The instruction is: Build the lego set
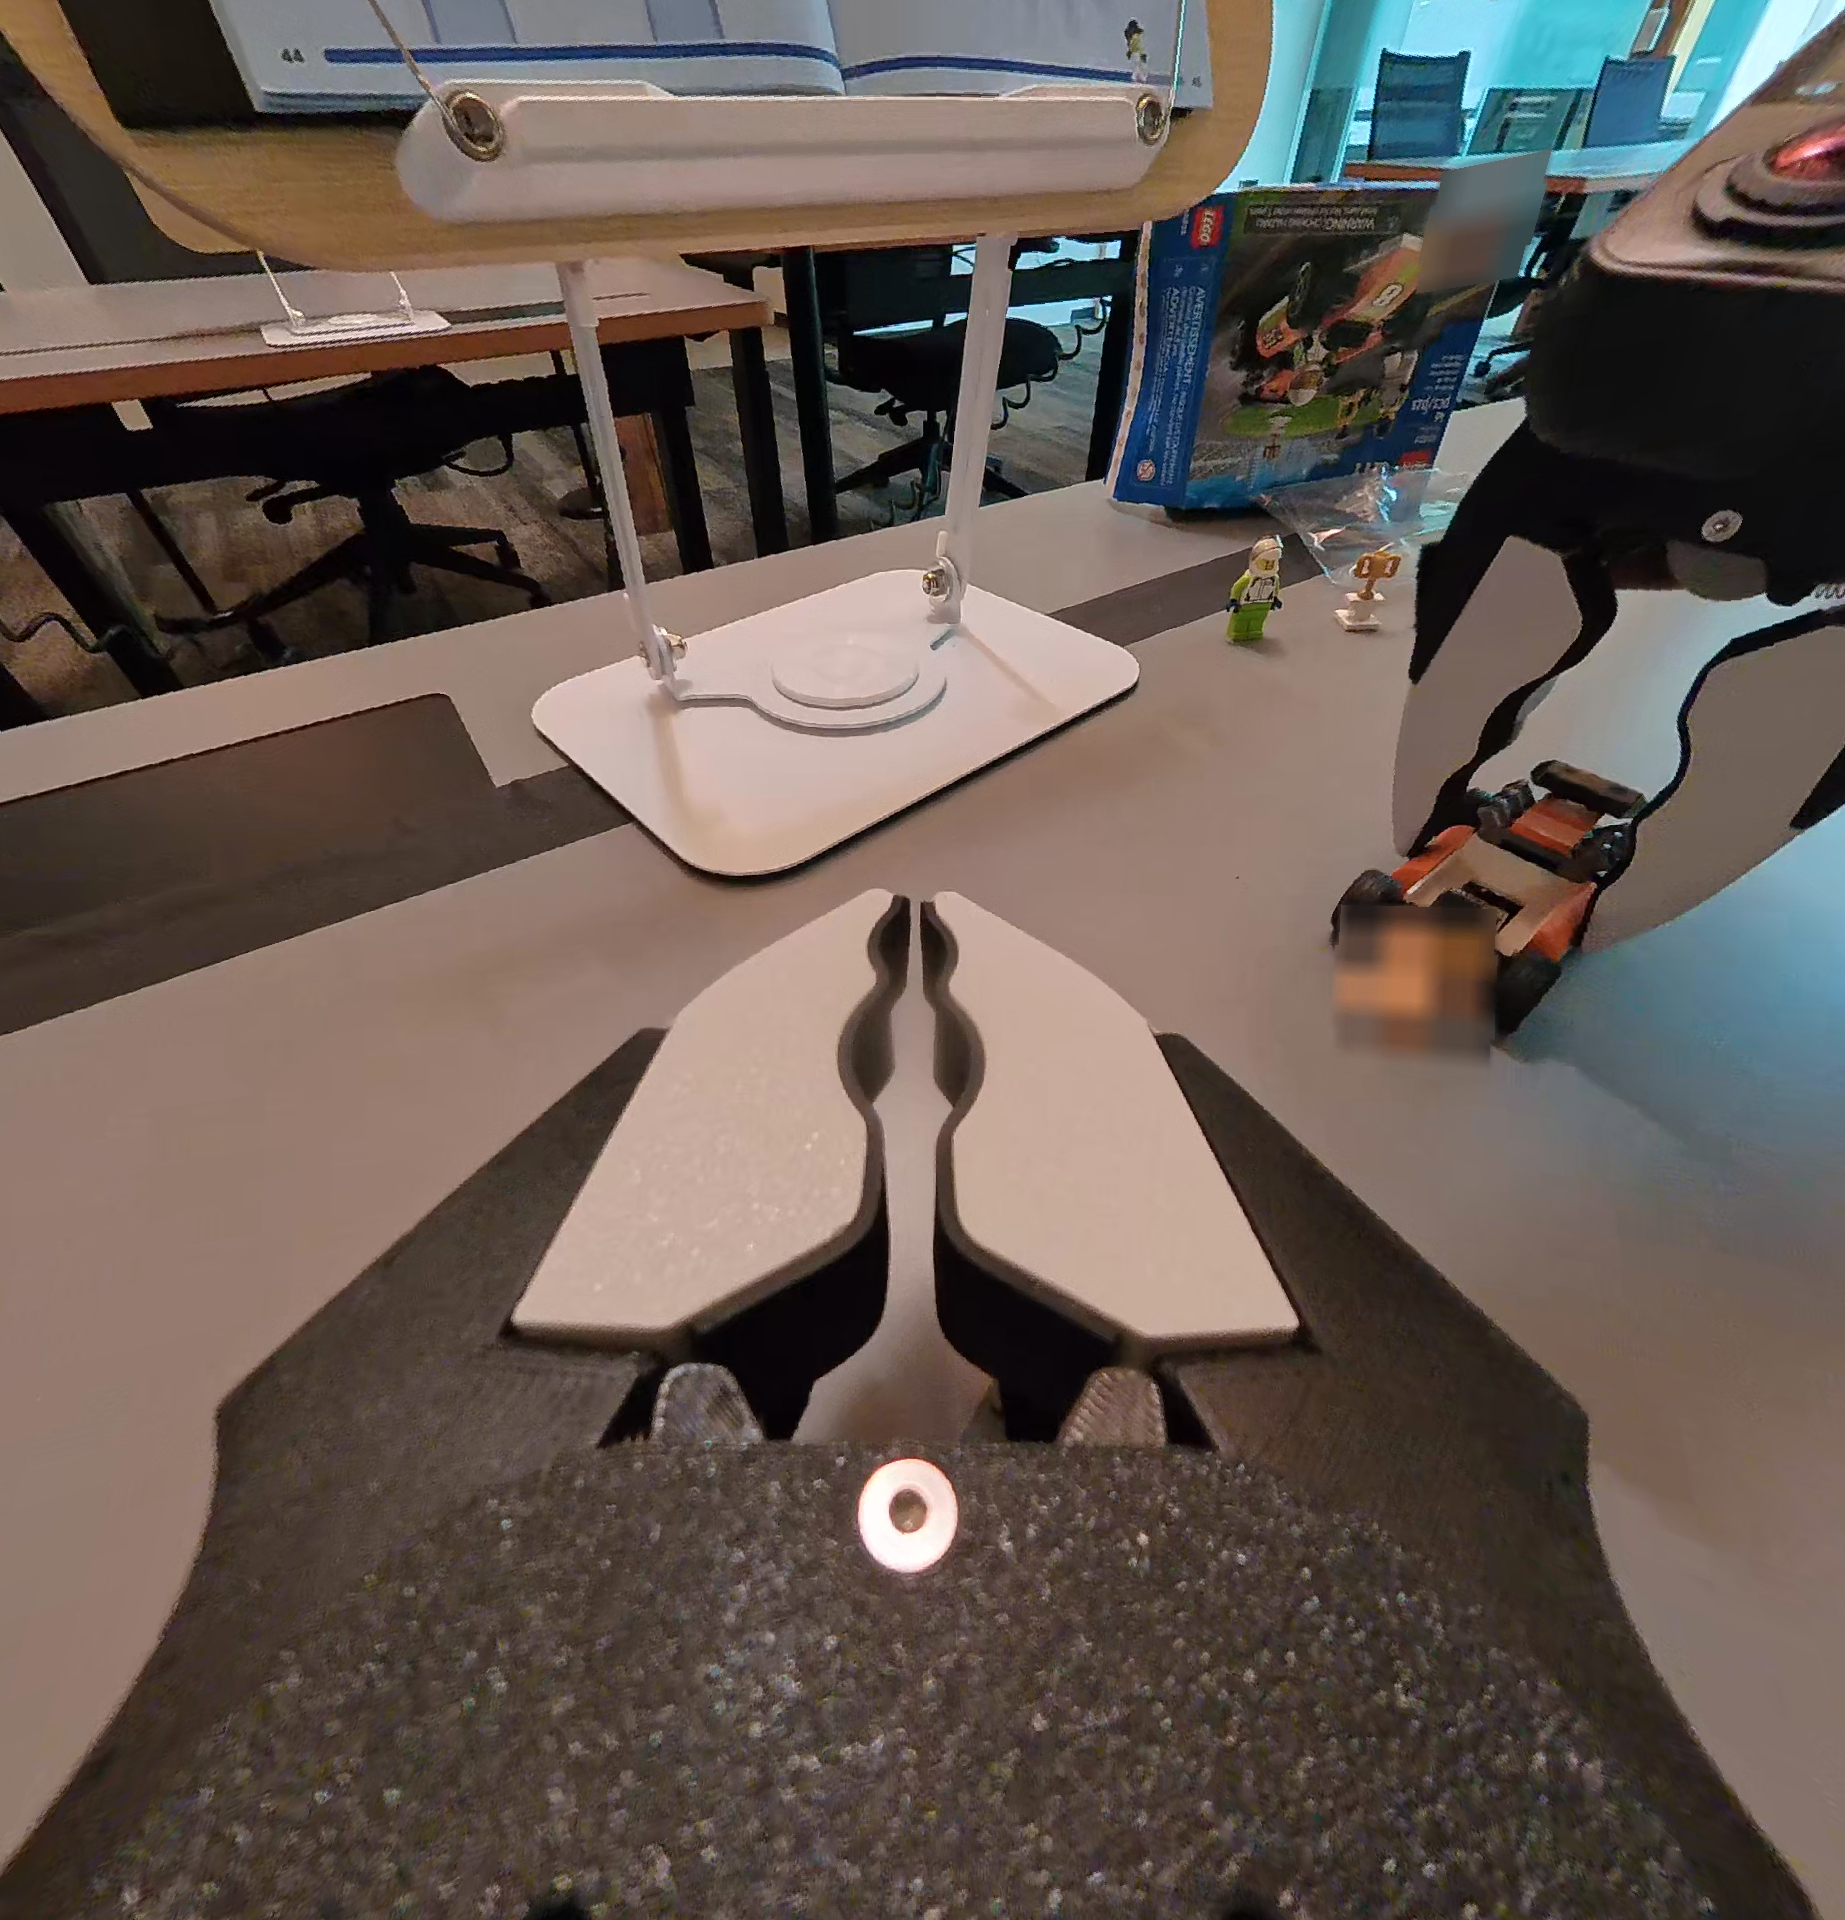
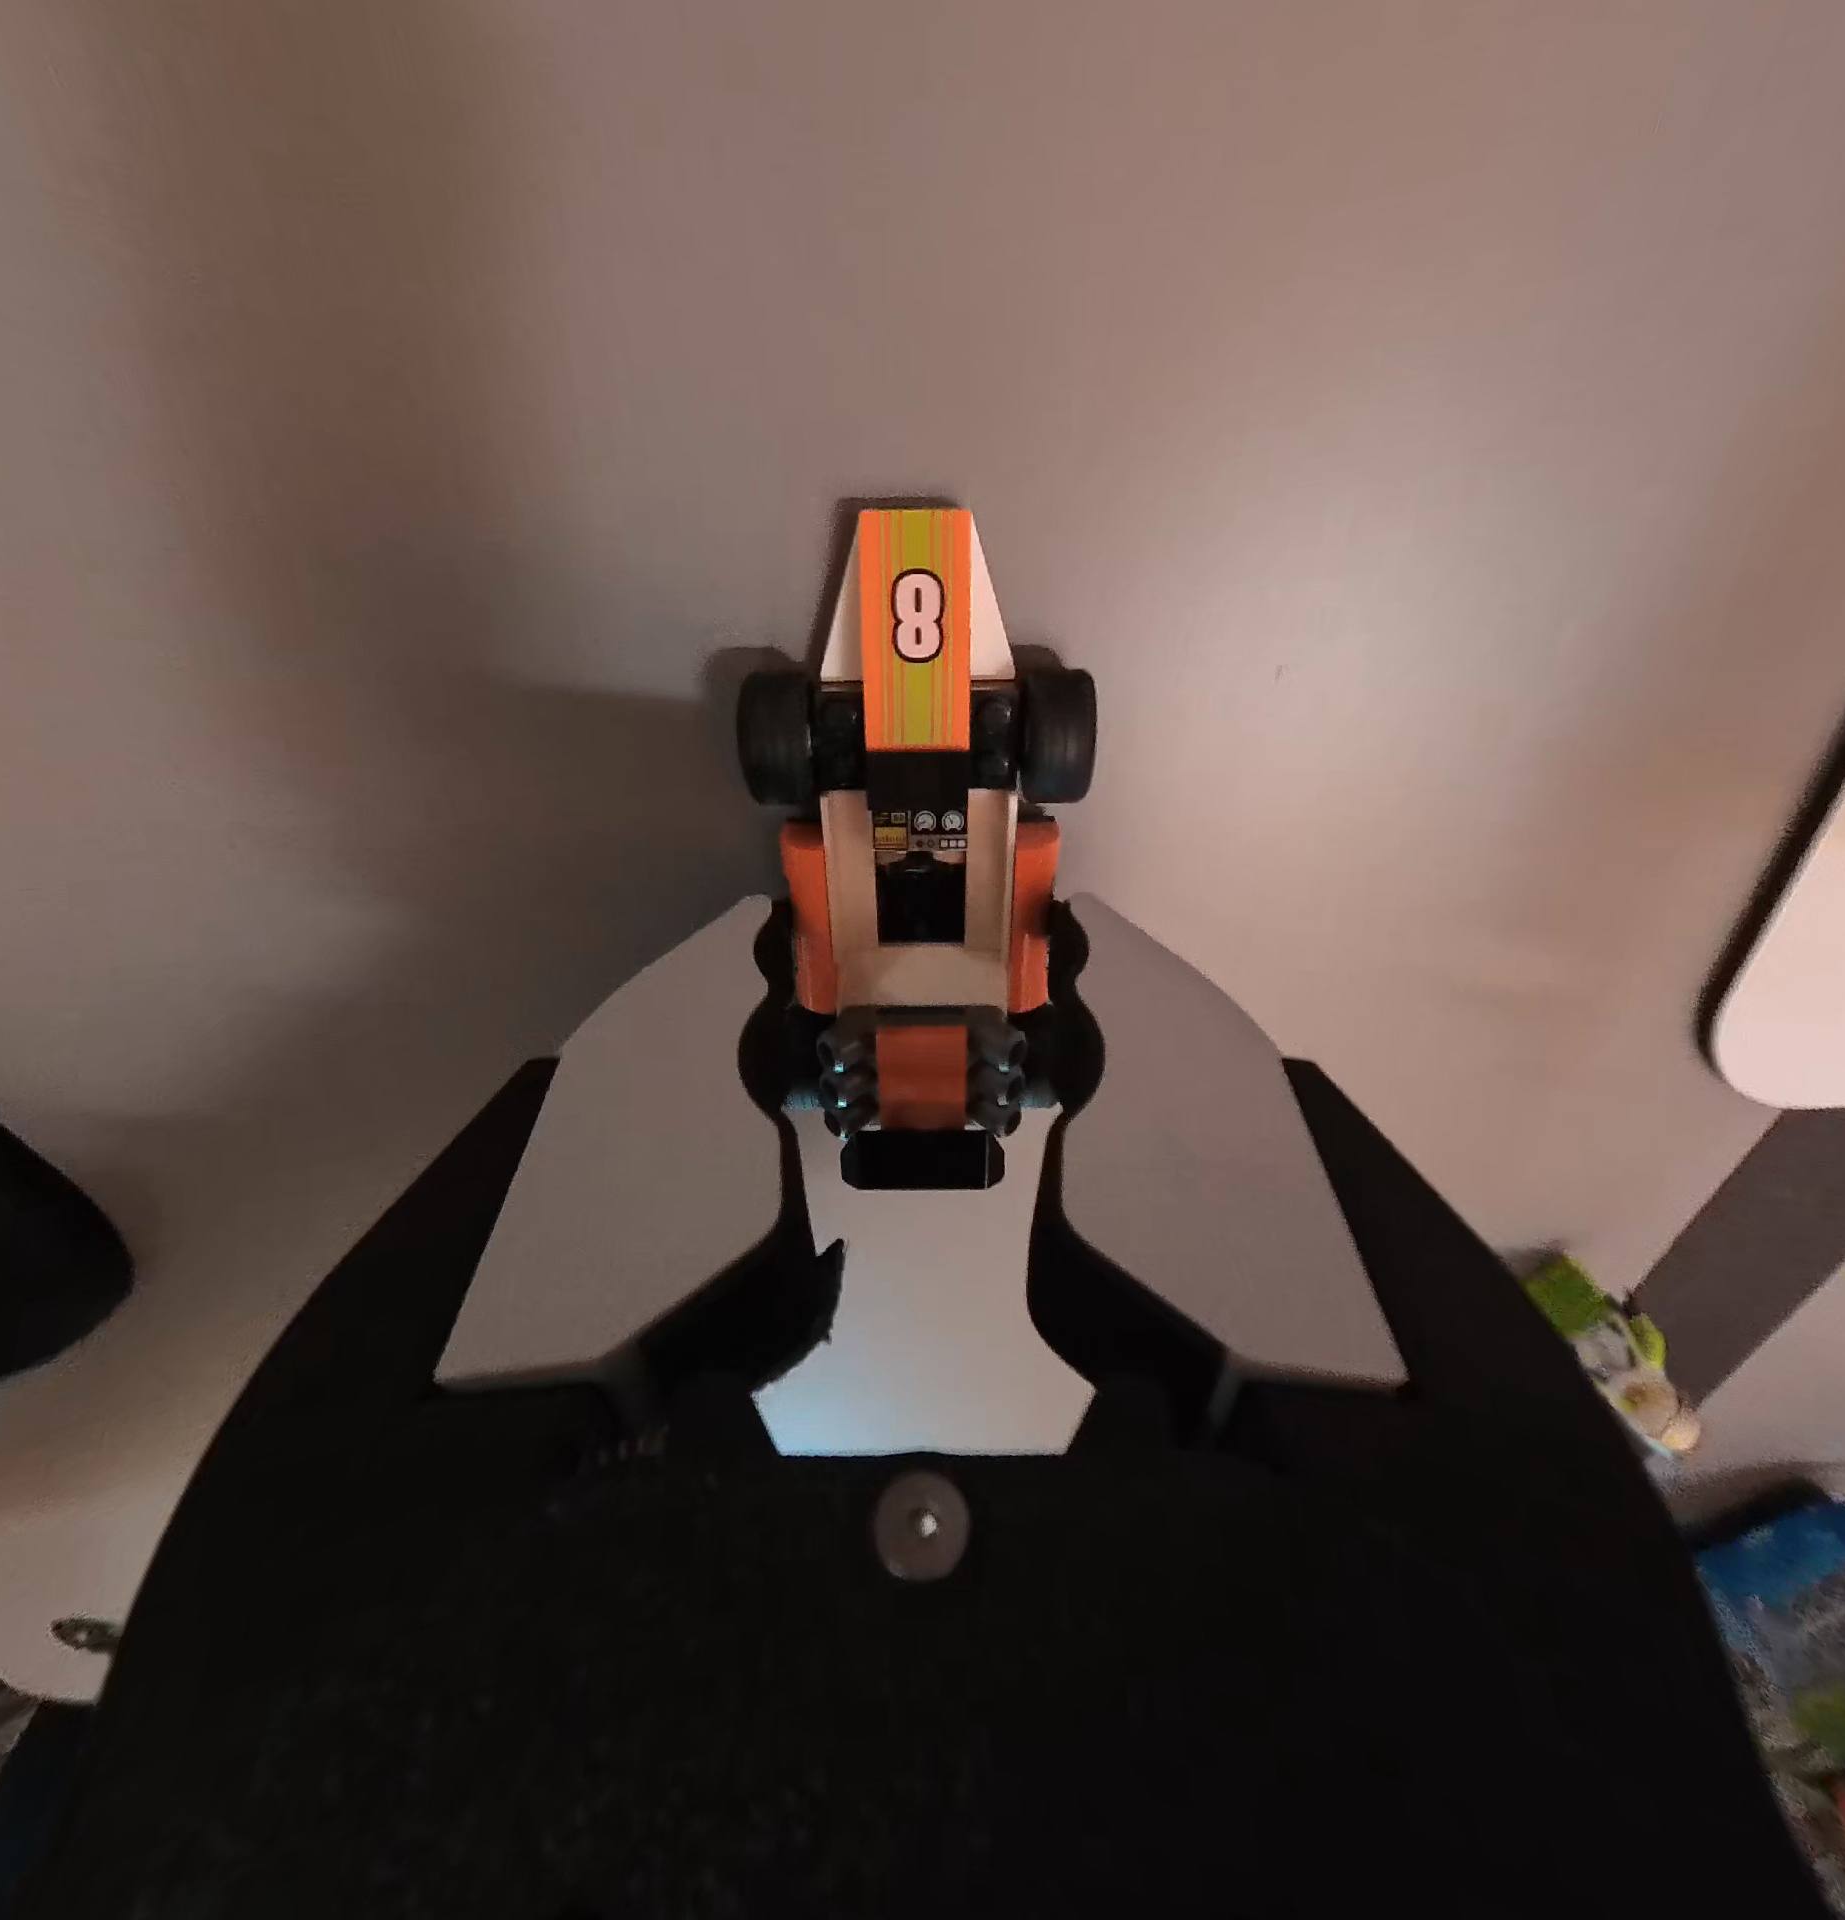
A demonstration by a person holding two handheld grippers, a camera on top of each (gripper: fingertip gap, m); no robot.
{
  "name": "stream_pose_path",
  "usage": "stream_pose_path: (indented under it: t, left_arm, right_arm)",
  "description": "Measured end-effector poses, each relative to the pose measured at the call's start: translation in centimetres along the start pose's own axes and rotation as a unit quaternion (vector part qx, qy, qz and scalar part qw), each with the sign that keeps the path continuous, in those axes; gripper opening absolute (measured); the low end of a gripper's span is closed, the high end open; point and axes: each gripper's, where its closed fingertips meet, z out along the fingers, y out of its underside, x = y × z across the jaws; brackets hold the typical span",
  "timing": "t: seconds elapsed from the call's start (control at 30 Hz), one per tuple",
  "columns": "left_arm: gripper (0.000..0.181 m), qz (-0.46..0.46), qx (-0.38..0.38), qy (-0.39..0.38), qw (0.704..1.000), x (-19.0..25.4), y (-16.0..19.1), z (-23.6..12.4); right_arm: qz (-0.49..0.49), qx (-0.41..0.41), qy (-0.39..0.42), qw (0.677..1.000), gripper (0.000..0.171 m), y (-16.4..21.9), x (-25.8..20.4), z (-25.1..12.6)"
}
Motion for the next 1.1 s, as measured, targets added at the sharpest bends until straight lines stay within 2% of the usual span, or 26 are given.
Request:
stream_pose_path:
  t: [0.13,0.4,0.5,0.6,0.73,0.9,1.0,1.1]
  left_arm:
    - [0.002,-0.001,0.0,-0.001,1.0,-0.1,0.0,-0.1]
    - [0.002,0.003,-0.009,-0.003,1.0,-0.1,0.3,0.2]
    - [0.002,0.006,-0.01,-0.005,1.0,-0.1,0.4,0.3]
    - [0.002,0.006,-0.011,-0.007,1.0,-0.2,0.4,0.3]
    - [0.002,0.014,-0.01,-0.007,1.0,0.0,0.4,0.2]
    - [0.002,0.015,-0.009,-0.005,1.0,0.1,0.4,0.2]
    - [0.001,0.019,-0.003,-0.007,1.0,0.1,0.1,0.0]
    - [0.0,0.025,0.011,-0.012,1.0,0.2,-0.6,-0.3]
  right_arm:
    - [0.005,-0.043,0.001,0.999,0.047,4.9,-0.1,-0.2]
    - [0.066,-0.104,0.012,0.992,0.048,20.4,-0.8,-0.8]
    - [0.091,-0.085,0.021,0.992,0.048,23.3,-1.1,-0.9]
    - [0.118,-0.082,0.03,0.989,0.048,23.9,-1.0,-1.2]
    - [0.133,-0.026,0.043,0.99,0.056,21.8,-0.5,-3.8]
    - [0.163,0.012,0.069,0.984,0.06,21.1,0.1,-6.1]
    - [0.199,0.137,0.092,0.966,0.056,17.7,0.8,-8.4]
    - [0.218,0.306,0.165,0.912,0.056,12.8,2.1,-12.8]
